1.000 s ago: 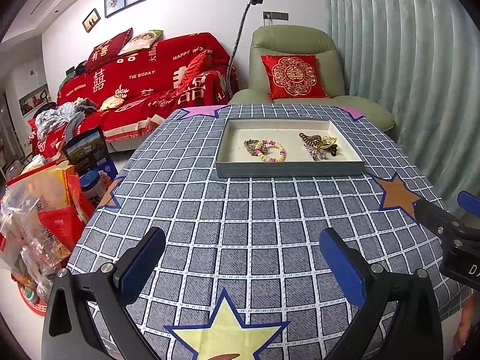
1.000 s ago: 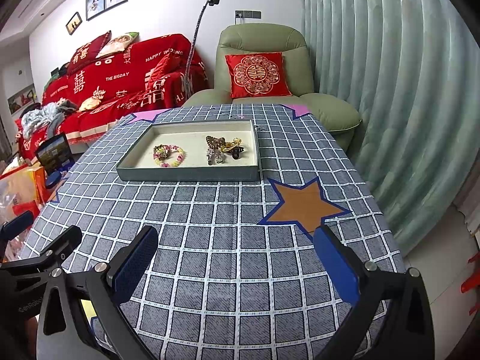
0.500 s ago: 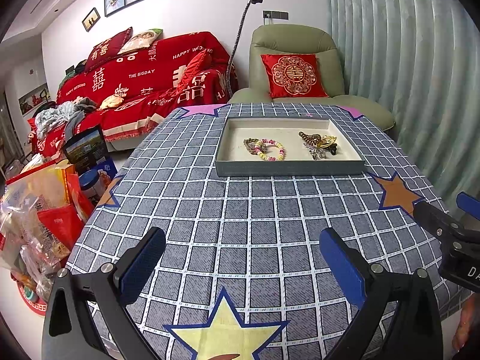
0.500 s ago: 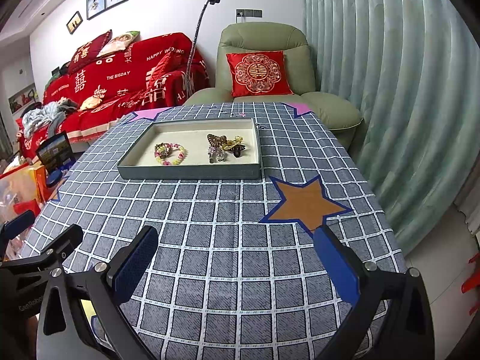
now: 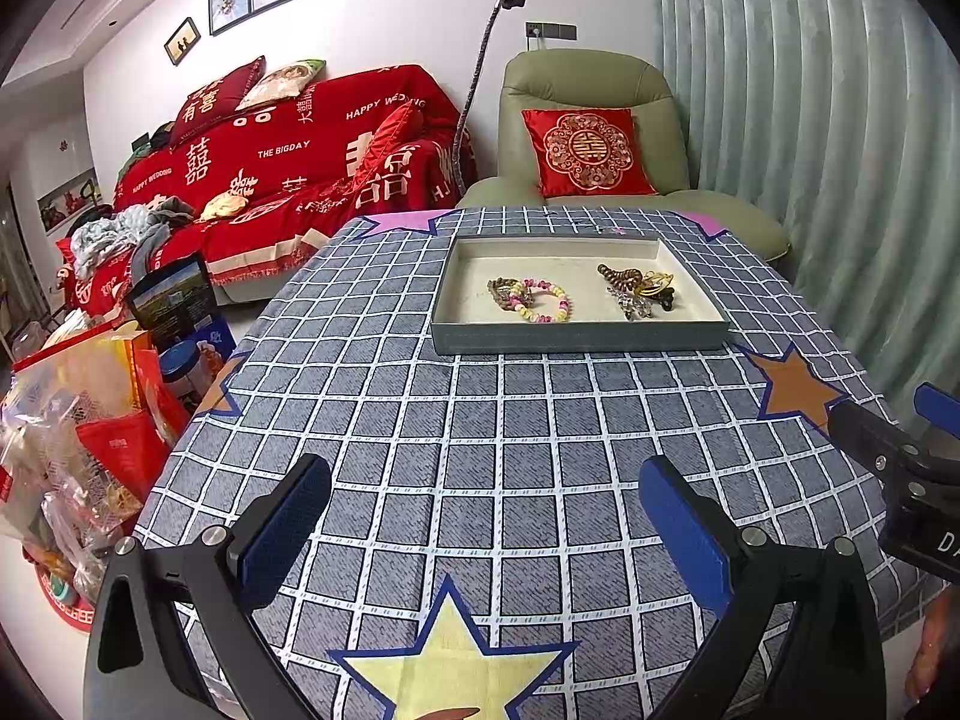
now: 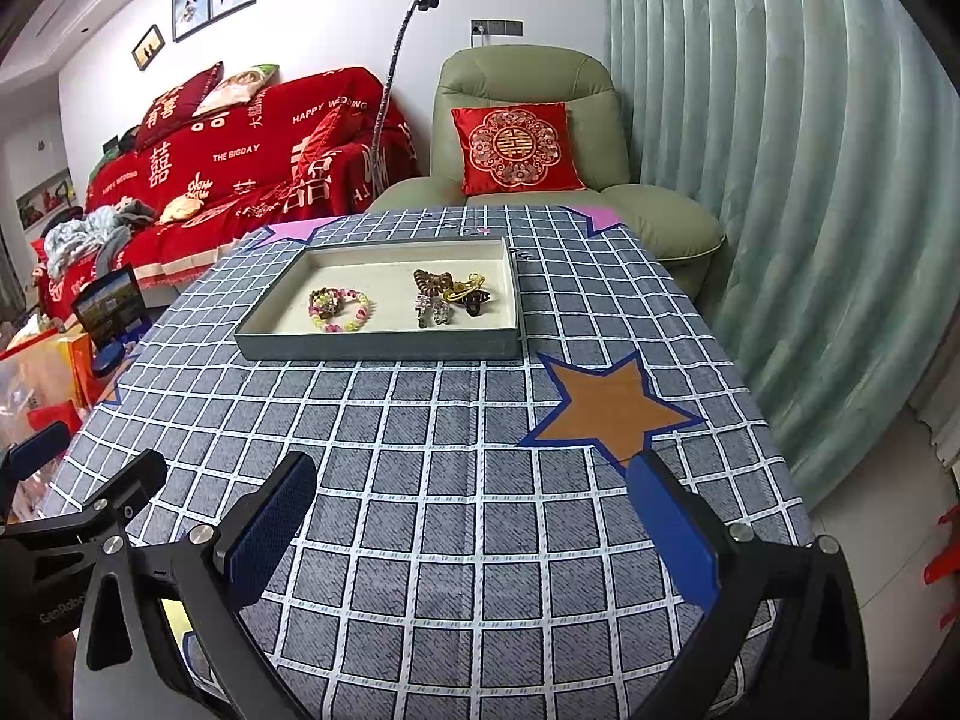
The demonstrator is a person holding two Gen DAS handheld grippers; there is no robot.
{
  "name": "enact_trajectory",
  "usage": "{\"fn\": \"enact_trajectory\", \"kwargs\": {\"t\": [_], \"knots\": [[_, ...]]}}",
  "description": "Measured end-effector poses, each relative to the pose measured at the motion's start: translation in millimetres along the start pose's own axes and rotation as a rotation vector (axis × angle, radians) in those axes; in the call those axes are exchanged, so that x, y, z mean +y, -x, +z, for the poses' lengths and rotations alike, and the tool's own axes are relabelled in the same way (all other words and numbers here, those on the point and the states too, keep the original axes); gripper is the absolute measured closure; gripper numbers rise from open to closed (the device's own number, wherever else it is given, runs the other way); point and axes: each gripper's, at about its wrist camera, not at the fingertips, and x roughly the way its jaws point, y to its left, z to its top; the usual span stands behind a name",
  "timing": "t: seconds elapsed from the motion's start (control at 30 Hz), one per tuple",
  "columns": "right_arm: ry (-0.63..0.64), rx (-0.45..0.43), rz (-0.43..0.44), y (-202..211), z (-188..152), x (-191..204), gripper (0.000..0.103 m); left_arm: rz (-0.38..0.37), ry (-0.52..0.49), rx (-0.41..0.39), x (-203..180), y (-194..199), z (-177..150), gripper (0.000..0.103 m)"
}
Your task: Organize jewelry
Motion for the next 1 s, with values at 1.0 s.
{"fn": "enact_trajectory", "kwargs": {"t": [1.0], "knots": [[0.001, 0.003, 0.002, -0.2, -0.8, 0.6, 0.000, -0.012, 0.003, 0.002, 1.6, 0.8, 1.6, 0.000]]}}
